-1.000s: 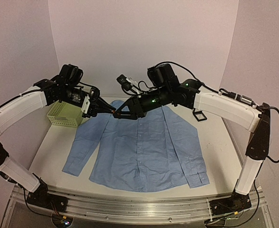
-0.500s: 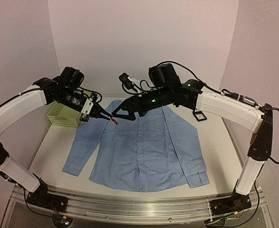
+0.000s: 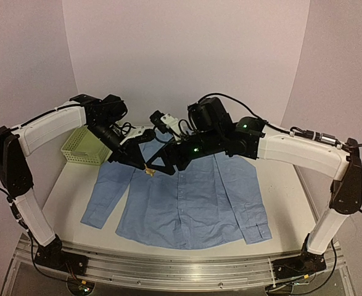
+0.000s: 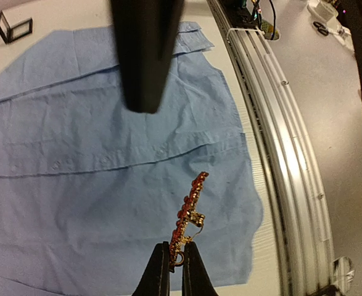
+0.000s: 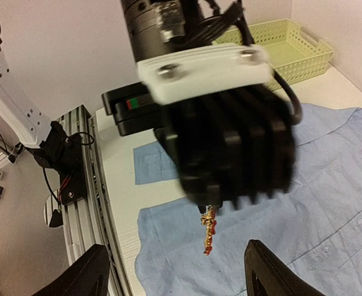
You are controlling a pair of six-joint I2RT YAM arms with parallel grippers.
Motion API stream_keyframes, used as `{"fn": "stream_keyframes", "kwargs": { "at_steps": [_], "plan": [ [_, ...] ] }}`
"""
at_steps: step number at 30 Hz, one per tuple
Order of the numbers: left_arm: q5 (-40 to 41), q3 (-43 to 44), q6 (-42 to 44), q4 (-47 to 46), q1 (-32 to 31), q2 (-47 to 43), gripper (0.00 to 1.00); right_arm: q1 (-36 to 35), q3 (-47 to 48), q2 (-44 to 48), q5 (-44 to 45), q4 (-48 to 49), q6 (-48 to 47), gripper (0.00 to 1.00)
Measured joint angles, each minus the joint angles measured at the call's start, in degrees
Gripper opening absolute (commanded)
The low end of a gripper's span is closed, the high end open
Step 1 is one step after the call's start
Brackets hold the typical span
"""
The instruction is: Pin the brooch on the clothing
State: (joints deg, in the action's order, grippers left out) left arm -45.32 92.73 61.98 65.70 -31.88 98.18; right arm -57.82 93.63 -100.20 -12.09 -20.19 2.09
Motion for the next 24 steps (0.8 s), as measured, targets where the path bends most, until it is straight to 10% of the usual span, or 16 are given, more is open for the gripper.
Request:
{"fn": "stream_keyframes", "kwargs": {
  "at_steps": [12, 24],
  "plan": [
    [-1.22, -0.68, -8.64, 5.72, 0.07, 0.23, 0.0, -0.34, -1.83, -4.68, -0.44, 1.74, -1.02, 0.39],
    [-0.97, -0.68, -9.44, 7.38, 0.61, 0.25, 0.0, 0.74, -1.76, -5.93, -6.36, 3.93, -0.33, 0.46]
  ]
}}
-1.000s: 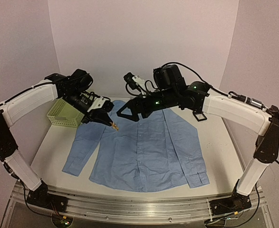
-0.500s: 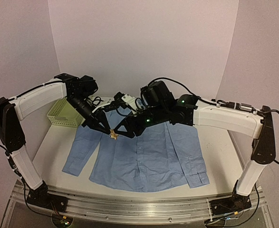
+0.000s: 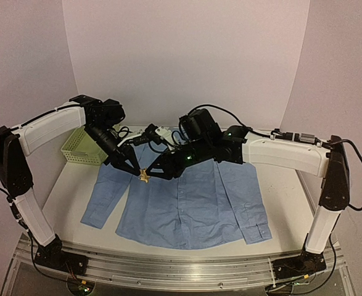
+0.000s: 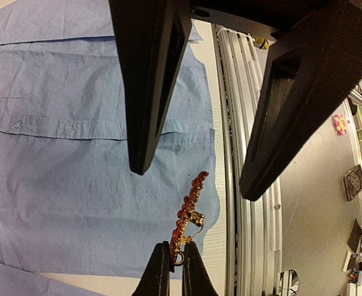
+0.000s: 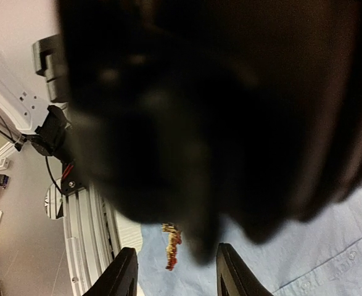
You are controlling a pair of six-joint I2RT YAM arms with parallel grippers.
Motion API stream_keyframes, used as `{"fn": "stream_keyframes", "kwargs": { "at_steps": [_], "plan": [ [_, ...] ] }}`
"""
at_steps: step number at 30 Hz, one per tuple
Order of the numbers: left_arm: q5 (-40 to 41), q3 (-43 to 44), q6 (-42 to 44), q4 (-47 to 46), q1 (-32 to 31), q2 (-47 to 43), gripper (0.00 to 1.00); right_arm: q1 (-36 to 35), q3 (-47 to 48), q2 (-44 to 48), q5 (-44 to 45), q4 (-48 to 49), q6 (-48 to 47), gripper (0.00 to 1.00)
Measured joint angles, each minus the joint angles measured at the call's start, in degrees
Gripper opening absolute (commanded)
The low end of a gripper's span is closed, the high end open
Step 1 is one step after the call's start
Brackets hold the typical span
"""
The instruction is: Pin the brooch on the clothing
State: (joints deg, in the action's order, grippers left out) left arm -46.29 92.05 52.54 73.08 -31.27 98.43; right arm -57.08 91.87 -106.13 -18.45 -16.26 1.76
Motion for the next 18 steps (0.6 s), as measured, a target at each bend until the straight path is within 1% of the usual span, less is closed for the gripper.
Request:
{"fn": "stream_keyframes", "kwargs": {
  "at_steps": [4, 8, 12, 15, 18],
  "plan": [
    [0.78, 0.0, -0.21, 0.01, -0.16, 0.0, 0.0, 0.33, -1.29, 0.15, -2.85, 1.6, 0.09, 0.48],
    [1.03, -0.02, -0.83, -0.09, -0.35, 0.0, 0.0, 0.68, -3.14, 0.84, -4.35, 3.12, 0.55, 0.54],
    [0.02, -0.02, -1.64, -0.12, -0.35, 0.0, 0.0, 0.68, -3.2, 0.85, -4.67, 4.1, 1.38, 0.52],
    [-1.12, -0.02, -1.91, -0.11, -0.35, 0.0, 0.0, 0.68, -3.49, 0.85, -4.89, 5.46, 1.89, 0.47],
    [-1.76, -0.02, -2.1, -0.11, -0.31, 0.0, 0.0, 0.7, -3.9, 0.85, -4.93, 6.62, 2.34, 0.48]
  ]
}}
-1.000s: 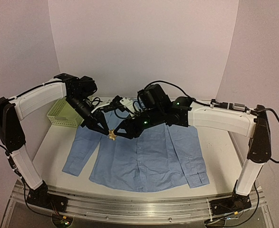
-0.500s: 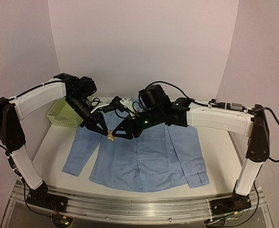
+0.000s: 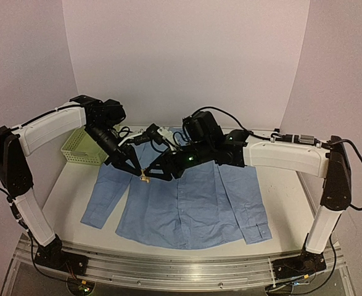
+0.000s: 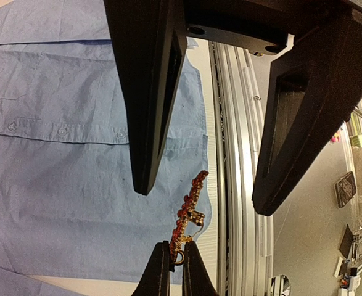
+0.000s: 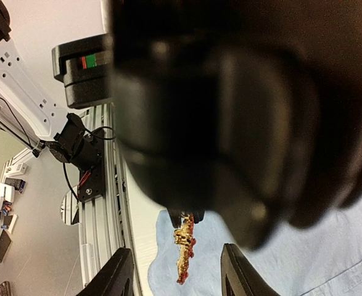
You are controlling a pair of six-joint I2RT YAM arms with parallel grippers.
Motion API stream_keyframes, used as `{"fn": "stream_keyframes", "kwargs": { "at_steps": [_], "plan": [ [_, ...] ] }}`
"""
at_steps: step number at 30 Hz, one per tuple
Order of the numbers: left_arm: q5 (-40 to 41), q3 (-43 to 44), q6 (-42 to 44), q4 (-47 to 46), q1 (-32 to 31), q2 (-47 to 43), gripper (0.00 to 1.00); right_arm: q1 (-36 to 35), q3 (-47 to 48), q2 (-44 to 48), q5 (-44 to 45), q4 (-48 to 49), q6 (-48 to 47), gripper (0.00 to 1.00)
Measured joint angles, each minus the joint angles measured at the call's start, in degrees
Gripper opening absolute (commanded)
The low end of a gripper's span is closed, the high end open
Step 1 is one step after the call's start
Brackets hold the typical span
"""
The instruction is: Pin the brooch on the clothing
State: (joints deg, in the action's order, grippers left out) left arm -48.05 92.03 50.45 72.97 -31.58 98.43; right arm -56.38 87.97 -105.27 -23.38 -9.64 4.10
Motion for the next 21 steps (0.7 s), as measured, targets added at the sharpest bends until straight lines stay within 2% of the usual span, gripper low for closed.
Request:
{"fn": "stream_keyframes", "kwargs": {
  "at_steps": [5, 10, 14, 16, 21],
  "plan": [
    [-1.06, 0.0, -1.03, -0.08, 0.15, 0.0, 0.0, 0.19, -3.19, 0.74, -0.1, 4.4, 1.45, 0.55],
    [-4.61, 0.0, -2.64, -2.4, 0.89, 0.0, 0.0, 1.18, -14.33, 5.55, -0.42, 11.28, 5.94, 0.6],
    [-6.12, 0.0, -2.98, -3.84, 0.92, 0.0, 0.0, 1.62, -15.79, 7.15, -0.41, 14.48, 8.47, 0.65],
    [-6.3, 0.0, -2.96, -4.21, 0.92, 0.0, 0.0, 1.74, -15.79, 8.09, -0.4, 16.21, 9.17, 0.64],
    [-6.44, 0.0, -2.97, -4.24, 0.92, 0.0, 0.0, 1.75, -15.76, 9.69, 0.7, 19.22, 9.99, 0.52]
  ]
}}
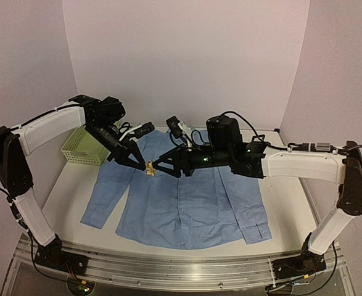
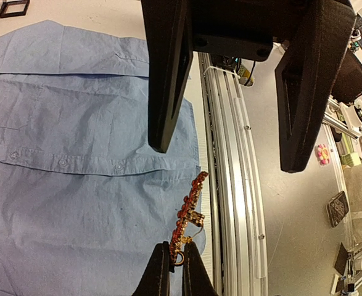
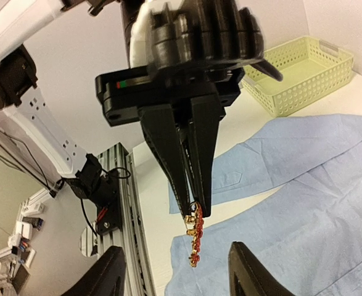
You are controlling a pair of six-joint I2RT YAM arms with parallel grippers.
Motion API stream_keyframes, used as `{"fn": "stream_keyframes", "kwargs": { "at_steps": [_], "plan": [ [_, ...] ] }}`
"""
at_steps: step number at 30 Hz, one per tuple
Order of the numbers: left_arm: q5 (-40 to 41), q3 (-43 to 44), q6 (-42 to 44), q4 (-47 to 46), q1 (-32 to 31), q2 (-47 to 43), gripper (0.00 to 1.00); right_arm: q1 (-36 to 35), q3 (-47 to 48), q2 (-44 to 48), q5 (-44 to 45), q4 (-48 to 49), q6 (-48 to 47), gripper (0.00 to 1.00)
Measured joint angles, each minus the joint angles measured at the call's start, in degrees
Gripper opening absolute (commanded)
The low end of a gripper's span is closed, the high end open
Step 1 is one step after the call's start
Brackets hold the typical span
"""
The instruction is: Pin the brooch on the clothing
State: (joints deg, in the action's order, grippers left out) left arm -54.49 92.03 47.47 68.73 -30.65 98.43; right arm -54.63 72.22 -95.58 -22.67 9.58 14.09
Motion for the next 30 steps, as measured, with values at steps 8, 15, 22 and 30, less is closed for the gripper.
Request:
{"fn": "stream_keyframes", "kwargs": {
  "at_steps": [8, 15, 22, 30],
  "plan": [
    [0.01, 0.02, 0.01, -0.28, 0.0, 0.0, 0.0, 0.0, 1.0, -1.37, 0.66, 0.38, 0.68, 0.48],
    [0.01, 0.15, 0.01, -0.29, -0.04, 0.0, 0.0, 0.0, 2.63, -4.02, 0.65, 0.23, 0.81, 0.36],
    [0.01, 0.24, 0.05, -0.28, -0.04, 0.0, 0.0, 0.0, 2.7, -4.81, 0.63, 0.14, 0.91, 0.24],
    [0.12, 0.59, 0.0, -0.34, -0.04, 0.0, 0.0, -0.02, 3.01, -4.84, 0.36, -0.27, 1.04, 0.0]
  ]
}}
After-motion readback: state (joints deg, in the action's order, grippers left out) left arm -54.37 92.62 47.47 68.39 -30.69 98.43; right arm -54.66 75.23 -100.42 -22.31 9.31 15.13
